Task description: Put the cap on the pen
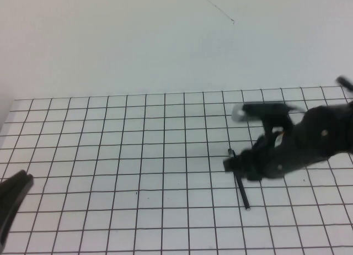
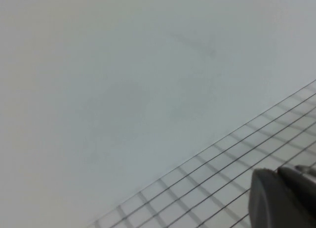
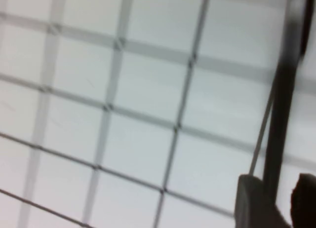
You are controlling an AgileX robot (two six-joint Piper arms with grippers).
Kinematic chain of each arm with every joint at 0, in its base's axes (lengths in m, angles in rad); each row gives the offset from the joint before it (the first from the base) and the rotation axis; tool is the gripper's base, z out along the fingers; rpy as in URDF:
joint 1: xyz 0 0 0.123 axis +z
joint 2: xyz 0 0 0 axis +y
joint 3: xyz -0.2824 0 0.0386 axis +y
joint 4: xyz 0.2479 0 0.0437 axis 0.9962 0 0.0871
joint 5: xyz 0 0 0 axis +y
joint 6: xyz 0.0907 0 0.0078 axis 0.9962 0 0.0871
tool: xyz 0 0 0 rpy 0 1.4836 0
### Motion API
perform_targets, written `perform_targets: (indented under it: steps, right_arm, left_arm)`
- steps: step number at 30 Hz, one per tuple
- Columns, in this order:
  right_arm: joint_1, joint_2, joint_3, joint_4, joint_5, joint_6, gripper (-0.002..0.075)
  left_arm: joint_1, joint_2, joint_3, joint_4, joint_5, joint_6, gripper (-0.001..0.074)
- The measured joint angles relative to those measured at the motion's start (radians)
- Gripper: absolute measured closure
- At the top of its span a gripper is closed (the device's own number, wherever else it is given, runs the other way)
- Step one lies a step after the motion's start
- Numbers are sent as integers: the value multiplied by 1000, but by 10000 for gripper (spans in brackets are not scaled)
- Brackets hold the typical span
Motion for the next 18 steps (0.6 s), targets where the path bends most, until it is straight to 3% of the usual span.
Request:
perform_targets:
  steps: [4, 9, 18]
  right_arm:
    - [0, -159, 0, -88, -34, 0, 552]
    - [0, -405, 0, -258, -13, 0, 726]
    - [0, -735, 51, -434, 153, 0, 727]
  left_arm:
    - [0, -27, 0, -10, 64, 31, 735]
    - [0, -28, 0, -10, 73, 68, 735]
    - [0, -28, 0, -10, 48, 80, 735]
